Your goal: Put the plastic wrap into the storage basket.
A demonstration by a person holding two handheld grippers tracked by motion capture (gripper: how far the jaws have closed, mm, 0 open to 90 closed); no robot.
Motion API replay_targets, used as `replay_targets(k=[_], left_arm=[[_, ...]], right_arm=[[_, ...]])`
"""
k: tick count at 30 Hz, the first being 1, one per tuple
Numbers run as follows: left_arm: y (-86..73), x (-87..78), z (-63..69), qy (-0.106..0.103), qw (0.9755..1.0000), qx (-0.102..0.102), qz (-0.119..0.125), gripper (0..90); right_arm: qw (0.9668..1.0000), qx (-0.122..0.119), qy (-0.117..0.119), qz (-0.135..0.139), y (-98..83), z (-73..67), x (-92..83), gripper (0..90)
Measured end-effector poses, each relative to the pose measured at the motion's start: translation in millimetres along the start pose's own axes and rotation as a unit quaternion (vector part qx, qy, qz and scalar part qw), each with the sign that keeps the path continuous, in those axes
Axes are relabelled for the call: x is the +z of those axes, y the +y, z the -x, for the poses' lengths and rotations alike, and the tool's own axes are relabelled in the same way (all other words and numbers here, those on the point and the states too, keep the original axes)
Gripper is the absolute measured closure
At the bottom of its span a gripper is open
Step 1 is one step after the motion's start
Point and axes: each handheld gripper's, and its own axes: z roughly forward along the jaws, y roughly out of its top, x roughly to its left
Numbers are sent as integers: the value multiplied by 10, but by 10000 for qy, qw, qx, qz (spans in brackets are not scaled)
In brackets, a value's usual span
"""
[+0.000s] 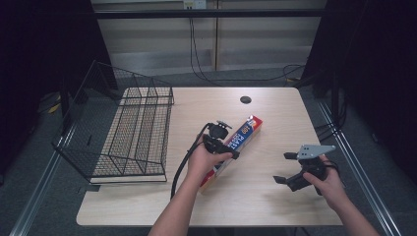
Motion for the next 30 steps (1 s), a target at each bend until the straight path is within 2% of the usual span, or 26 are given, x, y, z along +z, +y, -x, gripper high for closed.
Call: replay_targets(k=[1,4,5,7,8,10,11,13,14,20,22,23,24,25,26,27,30], left_arm=[[2,22,8,60,10000,-10,-69,153],[7,50,13,52,9999,-77,-71,165],[14,56,-1,102,9999,-30,-136,178],[19,71,5,99,9999,-85,-101,185],[30,77,-7,126,9997,-18,-191,188],[34,89,-6,115,9998,-68,-140,189],[45,89,-11,158,9997,16,-203,229],[51,103,-11,159,9997,36,-155,253],[56,111,-16,128,9997,-10,-224,266],[59,147,-50,127,9996,-24,-261,296],[59,185,-38,143,9994,-159,-256,297],[68,177,-54,171,9990,-28,-416,304],[70,190,-60,192,9988,-39,-448,321],[72,216,-55,217,9989,-139,-405,340],[76,217,-65,220,9986,-70,-477,356],[83,218,-67,211,9984,-105,-507,357],[109,220,-54,245,9978,-25,-611,370]], right_arm=[[10000,4,-6,2,1,1,0,16],[10000,5,-7,9,2,3,-3,16],[10000,2,2,14,1,4,-6,16],[10000,5,7,12,1,3,-6,16],[10000,0,-5,14,0,3,-4,16],[10000,2,0,13,1,2,-4,16],[10000,-2,-1,15,2,1,-2,16],[10000,-3,-2,15,2,1,-2,16],[10000,-1,0,14,2,1,0,17],[10000,4,0,20,3,2,-1,16],[10000,8,5,10,2,1,1,16],[10000,0,-13,6,2,0,5,17],[10000,-11,-12,1,2,0,8,17],[10000,-30,-1,14,5,-2,8,16],[10000,-17,4,21,7,-5,5,16],[10000,-29,2,22,7,-4,2,16],[10000,-7,0,42,5,4,3,16]])
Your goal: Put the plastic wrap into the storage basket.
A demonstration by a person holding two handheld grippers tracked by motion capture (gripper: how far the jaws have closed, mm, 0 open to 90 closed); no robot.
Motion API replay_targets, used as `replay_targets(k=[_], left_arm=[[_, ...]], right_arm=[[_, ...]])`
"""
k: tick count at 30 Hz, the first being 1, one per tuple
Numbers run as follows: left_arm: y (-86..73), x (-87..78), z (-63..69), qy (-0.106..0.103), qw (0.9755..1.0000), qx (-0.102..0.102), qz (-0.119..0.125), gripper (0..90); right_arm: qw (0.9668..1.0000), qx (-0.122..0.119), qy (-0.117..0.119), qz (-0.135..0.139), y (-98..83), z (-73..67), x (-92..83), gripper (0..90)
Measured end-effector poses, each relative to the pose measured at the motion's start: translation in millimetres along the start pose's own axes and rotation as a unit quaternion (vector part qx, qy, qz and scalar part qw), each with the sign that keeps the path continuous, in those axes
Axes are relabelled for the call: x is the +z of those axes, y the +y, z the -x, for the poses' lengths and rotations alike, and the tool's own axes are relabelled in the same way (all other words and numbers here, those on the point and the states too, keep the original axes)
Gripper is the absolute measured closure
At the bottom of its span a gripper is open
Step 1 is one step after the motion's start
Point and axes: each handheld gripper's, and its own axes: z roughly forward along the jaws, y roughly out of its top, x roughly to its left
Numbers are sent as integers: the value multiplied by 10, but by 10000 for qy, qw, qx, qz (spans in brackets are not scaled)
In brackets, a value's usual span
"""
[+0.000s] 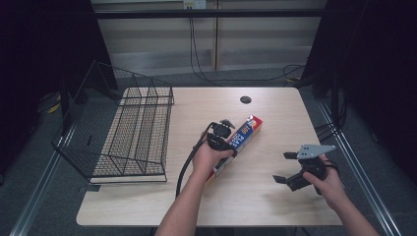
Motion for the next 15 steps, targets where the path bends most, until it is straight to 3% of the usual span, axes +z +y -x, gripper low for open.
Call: replay_targets(k=[2,4,9,11,12,15], left_arm=[[10,-11,13,54,10000,-2,-63,394],[78,-28,101,302,9990,59,-315,418],[108,-31,150,345,9984,22,-445,431],[113,-55,156,271,9985,-32,-481,431],[120,-80,143,268,9984,29,-493,431],[129,-141,124,210,9986,-97,-485,432]], right_arm=[[10000,3,-4,-3,0,1,0,17],[10000,20,-5,11,2,-2,-2,16],[10000,-6,-9,12,1,3,-7,16],[10000,-11,0,11,-3,9,-7,16],[10000,-10,-4,11,-4,10,-7,16],[10000,-7,-17,17,-3,14,-9,16]])
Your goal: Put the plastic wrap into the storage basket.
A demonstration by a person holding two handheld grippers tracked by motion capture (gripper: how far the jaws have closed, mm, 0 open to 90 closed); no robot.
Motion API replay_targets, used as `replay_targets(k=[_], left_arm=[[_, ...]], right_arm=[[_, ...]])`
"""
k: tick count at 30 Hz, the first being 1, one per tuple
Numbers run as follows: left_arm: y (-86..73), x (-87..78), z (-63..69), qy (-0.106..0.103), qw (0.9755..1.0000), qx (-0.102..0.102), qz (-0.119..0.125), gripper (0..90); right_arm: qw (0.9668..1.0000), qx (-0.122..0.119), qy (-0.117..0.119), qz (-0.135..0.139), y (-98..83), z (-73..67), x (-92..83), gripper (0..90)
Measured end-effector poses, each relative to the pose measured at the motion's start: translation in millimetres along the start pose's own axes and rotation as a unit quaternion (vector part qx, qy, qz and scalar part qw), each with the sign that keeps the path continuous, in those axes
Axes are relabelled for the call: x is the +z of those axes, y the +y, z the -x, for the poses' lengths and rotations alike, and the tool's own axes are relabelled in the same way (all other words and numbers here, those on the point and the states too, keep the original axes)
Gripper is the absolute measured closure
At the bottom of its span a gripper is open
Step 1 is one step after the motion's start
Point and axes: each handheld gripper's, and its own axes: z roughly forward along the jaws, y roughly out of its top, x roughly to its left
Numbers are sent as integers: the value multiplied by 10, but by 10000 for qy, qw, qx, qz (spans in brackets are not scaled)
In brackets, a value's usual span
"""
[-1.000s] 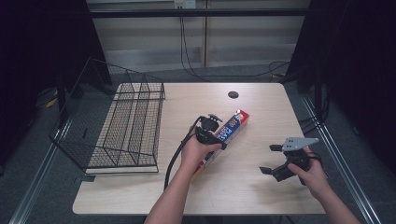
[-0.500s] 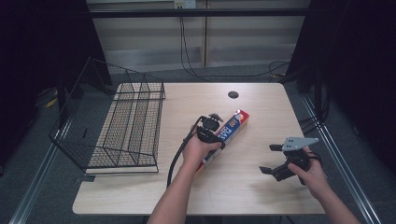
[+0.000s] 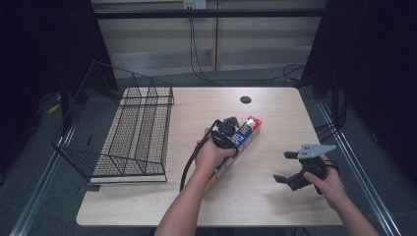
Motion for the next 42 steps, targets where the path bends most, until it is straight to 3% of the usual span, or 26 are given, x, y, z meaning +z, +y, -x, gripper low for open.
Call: replay_targets(k=[2,8,19,31,42], left_arm=[[-1,-45,-28,-71,10000,-51,5,432],[-14,-190,-89,-9,9998,-157,-79,433],[-60,-424,-227,66,9992,-396,-16,433],[-40,-687,-283,148,9991,-406,7,434],[-45,-902,-361,167,9983,-561,-14,433]], right_arm=[[10000,-4,-8,-5,2,1,4,16],[10000,6,7,3,6,-1,7,16],[10000,-8,21,5,8,-3,16,16],[10000,-9,20,-7,8,-5,17,16],[10000,-5,7,-6,8,-10,20,16]])
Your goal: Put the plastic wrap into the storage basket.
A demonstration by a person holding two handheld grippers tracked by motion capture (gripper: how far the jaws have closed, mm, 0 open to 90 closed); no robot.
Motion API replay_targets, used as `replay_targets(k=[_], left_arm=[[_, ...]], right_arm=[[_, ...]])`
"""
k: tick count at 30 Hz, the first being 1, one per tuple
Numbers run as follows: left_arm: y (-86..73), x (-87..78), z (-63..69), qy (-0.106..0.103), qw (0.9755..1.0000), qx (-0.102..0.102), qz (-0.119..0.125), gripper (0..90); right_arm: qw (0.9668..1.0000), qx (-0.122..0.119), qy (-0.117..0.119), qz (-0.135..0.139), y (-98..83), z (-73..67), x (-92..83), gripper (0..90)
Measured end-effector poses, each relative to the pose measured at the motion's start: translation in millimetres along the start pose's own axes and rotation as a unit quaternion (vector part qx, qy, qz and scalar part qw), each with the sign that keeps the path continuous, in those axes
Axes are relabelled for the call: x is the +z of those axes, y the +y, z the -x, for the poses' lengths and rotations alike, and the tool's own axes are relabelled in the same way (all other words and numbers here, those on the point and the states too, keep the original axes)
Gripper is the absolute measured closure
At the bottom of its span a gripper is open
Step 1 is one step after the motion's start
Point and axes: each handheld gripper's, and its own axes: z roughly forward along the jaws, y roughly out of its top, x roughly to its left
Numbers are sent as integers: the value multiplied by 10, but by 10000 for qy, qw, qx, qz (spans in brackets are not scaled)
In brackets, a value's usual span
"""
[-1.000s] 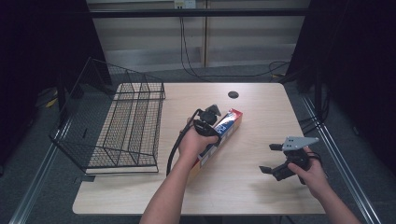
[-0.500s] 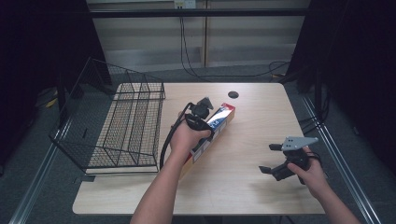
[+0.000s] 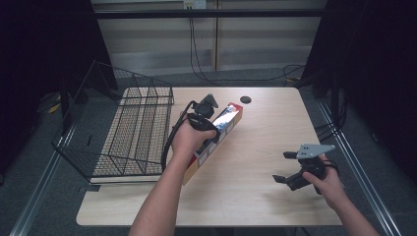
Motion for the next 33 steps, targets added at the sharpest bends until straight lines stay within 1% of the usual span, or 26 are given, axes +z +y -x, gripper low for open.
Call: replay_targets(k=[3,5,6,7,8,9,11,13,14,16,18,23,24,26,27,28,30,31,33], left_arm=[[3,-35,-13,21,10000,-28,-1,433],[10,-76,-34,17,10000,17,-16,433],[10,-90,-34,43,10000,-42,0,433],[12,-125,-57,25,10000,-55,1,433],[12,-125,-57,25,10000,-55,1,433],[9,-140,-64,26,9999,-118,8,433],[12,-173,-86,25,10000,-93,-2,433],[7,-213,-112,72,9998,-161,9,433],[8,-232,-122,81,9998,-162,-39,433],[7,-250,-140,75,9998,-182,-48,433],[-3,-284,-166,74,9997,-243,-15,433],[-14,-340,-205,102,9996,-278,-5,433],[-21,-365,-219,108,9994,-341,22,433],[-24,-395,-236,122,9993,-364,44,433],[-23,-413,-247,124,9993,-342,35,433],[-27,-423,-250,154,9991,-394,86,433],[-28,-457,-272,150,9991,-393,81,433],[-30,-473,-278,180,9989,-428,86,433],[-29,-507,-292,204,9990,-405,62,433]], right_arm=[[10000,0,3,-10,0,-2,2,16],[10000,-4,5,-5,1,-3,3,16],[10000,-20,8,-4,2,-2,3,17],[10000,-29,9,10,3,-1,4,16],[10000,-29,9,10,3,-1,4,16],[10000,-32,14,8,3,0,4,16],[10000,-31,4,5,2,-2,7,16],[10000,-35,4,4,2,-3,8,16],[10000,-35,2,8,3,-3,7,16],[10000,-38,10,9,3,-1,6,16],[10000,-37,14,4,4,-1,4,16],[10000,-42,6,9,3,1,5,16],[10000,-30,14,6,5,1,4,16],[10000,-15,19,1,5,-1,2,16],[10000,-28,7,3,5,0,1,16],[10000,-21,16,0,5,-1,0,16],[10000,-18,14,-1,5,-1,0,16],[10000,-18,19,0,5,0,0,16],[10000,-22,18,-3,4,0,-1,16]])
